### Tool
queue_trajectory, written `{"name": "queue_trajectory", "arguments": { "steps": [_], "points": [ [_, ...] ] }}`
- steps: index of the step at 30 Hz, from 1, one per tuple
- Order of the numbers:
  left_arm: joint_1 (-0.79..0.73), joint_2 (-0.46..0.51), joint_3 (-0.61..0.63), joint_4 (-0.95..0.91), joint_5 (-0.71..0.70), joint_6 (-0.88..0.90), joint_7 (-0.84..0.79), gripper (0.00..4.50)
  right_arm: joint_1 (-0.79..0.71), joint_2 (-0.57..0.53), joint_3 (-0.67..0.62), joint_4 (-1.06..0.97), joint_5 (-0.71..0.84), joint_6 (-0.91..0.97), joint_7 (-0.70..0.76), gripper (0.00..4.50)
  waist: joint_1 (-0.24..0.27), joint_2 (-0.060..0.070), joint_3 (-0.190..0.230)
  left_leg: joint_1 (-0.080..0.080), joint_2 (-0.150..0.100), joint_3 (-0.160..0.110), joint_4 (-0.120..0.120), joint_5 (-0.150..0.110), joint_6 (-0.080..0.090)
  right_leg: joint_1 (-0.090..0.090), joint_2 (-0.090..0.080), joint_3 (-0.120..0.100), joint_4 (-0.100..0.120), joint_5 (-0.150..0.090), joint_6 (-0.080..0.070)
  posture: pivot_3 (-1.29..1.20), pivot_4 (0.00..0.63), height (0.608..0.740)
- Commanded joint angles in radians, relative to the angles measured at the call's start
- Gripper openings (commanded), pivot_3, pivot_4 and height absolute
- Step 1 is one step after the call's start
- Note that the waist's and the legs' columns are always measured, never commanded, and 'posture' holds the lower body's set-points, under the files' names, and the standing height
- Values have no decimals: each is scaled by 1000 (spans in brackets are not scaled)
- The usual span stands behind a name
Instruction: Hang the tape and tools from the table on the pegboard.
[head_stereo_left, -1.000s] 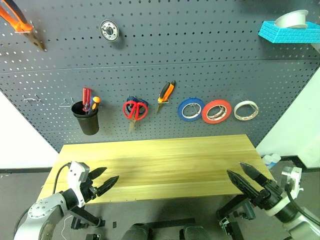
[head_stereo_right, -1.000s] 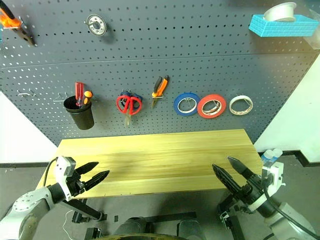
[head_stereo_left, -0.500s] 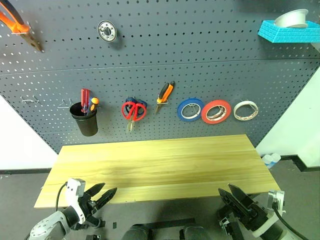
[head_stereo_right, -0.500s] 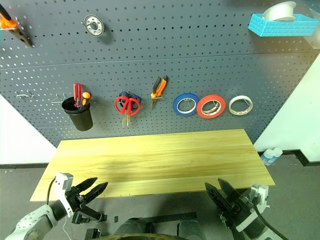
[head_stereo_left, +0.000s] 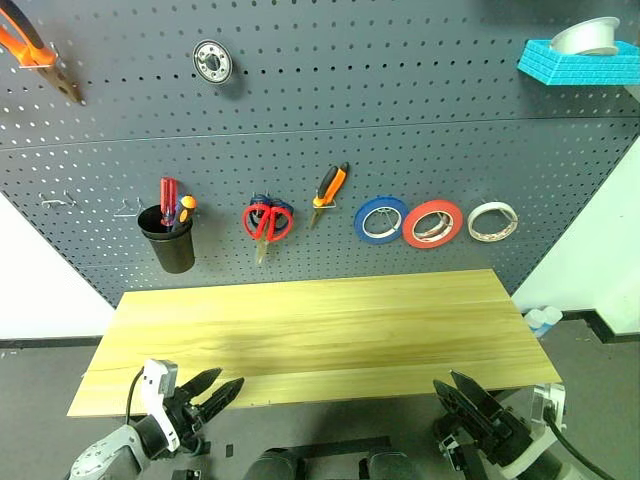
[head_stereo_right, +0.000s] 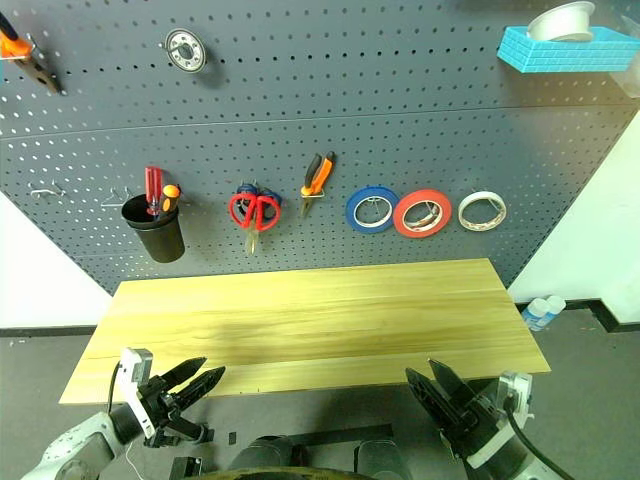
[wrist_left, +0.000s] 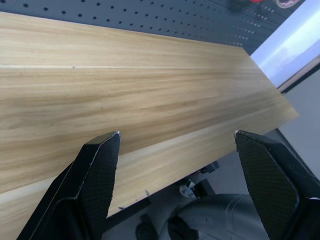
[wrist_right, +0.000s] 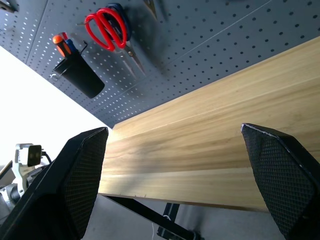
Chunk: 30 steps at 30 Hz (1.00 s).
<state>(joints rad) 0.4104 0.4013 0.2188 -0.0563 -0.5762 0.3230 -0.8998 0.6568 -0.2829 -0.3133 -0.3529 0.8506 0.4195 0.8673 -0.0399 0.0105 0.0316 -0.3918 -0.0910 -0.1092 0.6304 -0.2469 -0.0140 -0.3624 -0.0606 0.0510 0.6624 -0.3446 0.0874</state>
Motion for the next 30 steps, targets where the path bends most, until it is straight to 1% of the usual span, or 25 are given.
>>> {"name": "queue_trajectory", "arguments": {
  "steps": [1, 7, 13, 17, 24, 27, 30],
  "points": [
    [-14, 14, 10, -27, -7, -7, -6, 3821, -18, 2, 19, -64, 21, 16, -41, 4500, -1, 0, 0, 0, 0, 0, 0, 0, 0, 0, 0, 0, 0, 0, 0, -90, 0, 717],
    [-12, 19, 9, -30, -6, -8, -9, 3821, -26, -10, 22, -108, 37, 44, -90, 4500, 0, 0, 0, 0, 0, 0, 0, 0, 0, 0, 0, 0, 0, 0, 0, -91, 0, 717],
    [-20, 14, 6, -23, 8, -28, 1, 3821, -18, -18, 15, -122, 73, 69, -111, 4500, 0, -1, 0, 0, 0, 0, -1, 0, 0, 0, 0, 0, -1, 0, 0, -95, 0, 717],
    [-17, 14, 4, -32, -8, -14, -6, 3821, -11, -15, 23, -129, 81, 75, -120, 4500, 0, -1, 0, 0, 0, 0, -1, 0, 0, 0, 0, 0, -1, 0, 0, -93, 0, 717],
    [-21, 13, 4, -34, -10, -8, -3, 3821, -9, -23, 15, -118, 88, 68, -110, 4500, -1, -1, 1, 0, 0, 0, -1, 0, 0, 0, 0, 0, -1, 0, 0, -96, 0, 717],
    [-24, 7, 3, -33, -4, -18, 4, 3821, -3, -20, 18, -89, 65, 46, -87, 4500, -1, -1, 1, 0, 0, 0, -1, 0, 0, 0, 0, 0, -1, 0, 0, -96, 0, 717],
    [-23, -19, 9, -29, 16, -66, 30, 3821, 12, -9, 36, -62, 29, 10, -58, 4500, -1, -1, 1, 0, 0, 0, -1, 0, 0, 0, 0, 0, -2, 0, 0, -99, 0, 717]
  ]
}}
